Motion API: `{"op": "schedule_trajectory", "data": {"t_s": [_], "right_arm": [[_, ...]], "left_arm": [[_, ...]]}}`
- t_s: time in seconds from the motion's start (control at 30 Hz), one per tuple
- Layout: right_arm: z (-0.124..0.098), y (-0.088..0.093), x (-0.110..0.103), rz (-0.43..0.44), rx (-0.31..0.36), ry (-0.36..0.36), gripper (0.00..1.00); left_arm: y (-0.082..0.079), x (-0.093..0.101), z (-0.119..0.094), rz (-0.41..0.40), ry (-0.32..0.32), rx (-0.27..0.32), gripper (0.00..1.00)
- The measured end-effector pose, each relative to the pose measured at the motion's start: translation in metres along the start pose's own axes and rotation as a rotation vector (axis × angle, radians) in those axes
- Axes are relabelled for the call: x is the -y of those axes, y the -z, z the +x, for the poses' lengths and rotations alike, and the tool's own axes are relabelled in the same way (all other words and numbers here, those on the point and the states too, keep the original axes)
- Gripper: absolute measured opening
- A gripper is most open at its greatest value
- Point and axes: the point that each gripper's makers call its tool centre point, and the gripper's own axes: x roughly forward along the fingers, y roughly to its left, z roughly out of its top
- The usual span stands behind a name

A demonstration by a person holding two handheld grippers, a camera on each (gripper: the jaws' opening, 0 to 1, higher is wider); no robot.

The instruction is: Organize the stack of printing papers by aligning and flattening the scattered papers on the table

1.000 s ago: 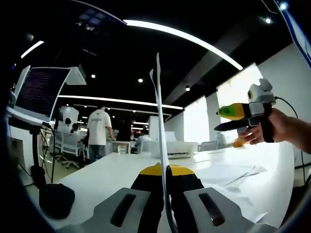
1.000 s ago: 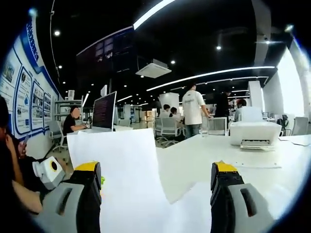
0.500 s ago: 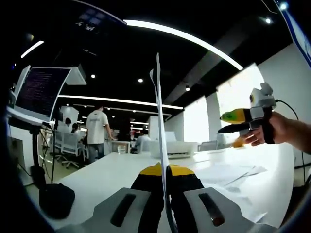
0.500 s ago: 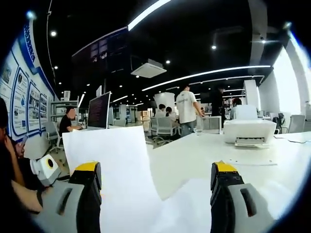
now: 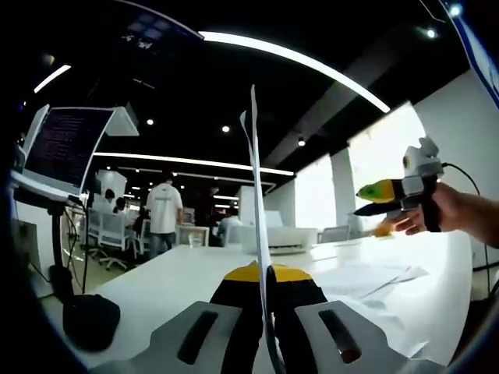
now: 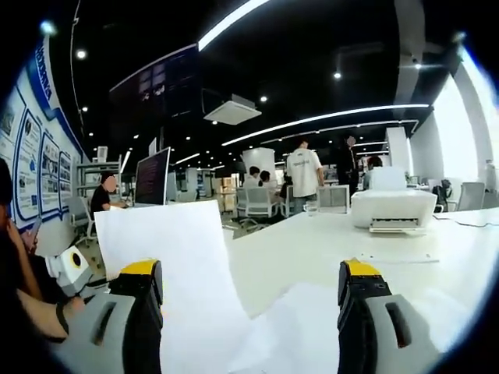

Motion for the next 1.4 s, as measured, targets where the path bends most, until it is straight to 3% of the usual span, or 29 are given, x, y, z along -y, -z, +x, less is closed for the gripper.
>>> {"op": "schedule_trajectory", "data": {"t_s": [0.53, 1.4], "right_arm": [[-0.008, 0.015, 0.012, 0.02, -0.016, 0.026, 0.88], [-0.013, 0.014, 0.026, 0.04, -0.008, 0.052, 0.88]], "left_arm": [[0.0, 0.0, 0.0, 0.001, 0.0, 0.001, 0.06], [0.0, -0.001, 0.0, -0.005, 0.0, 0.002, 0.06]]}}
